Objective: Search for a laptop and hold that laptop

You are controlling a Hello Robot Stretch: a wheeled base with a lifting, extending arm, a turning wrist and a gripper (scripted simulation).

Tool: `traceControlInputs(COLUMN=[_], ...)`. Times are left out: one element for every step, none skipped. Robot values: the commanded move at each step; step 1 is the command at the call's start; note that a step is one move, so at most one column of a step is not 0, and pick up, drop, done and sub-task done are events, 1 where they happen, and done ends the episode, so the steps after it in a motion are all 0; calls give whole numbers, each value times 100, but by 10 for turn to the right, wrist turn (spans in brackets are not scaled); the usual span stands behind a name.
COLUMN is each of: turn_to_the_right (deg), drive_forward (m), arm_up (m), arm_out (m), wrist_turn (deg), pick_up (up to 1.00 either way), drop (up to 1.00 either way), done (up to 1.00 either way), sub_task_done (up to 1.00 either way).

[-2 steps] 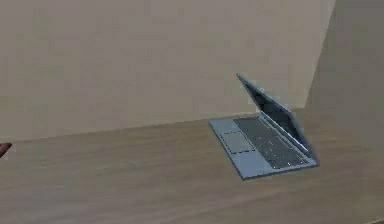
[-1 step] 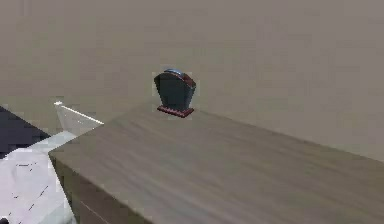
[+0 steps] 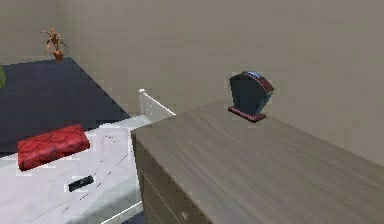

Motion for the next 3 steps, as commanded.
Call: traceControlInputs(turn_to_the_right=[0, 0, 0], drive_forward=[0, 0, 0], arm_up=[50, 38, 0], arm_out=[0, 0, 22], wrist_turn=[0, 0, 0], pick_up=[0, 0, 0], drop=[0, 0, 0], done=[0, 0, 0], sub_task_done=[0, 0, 0])
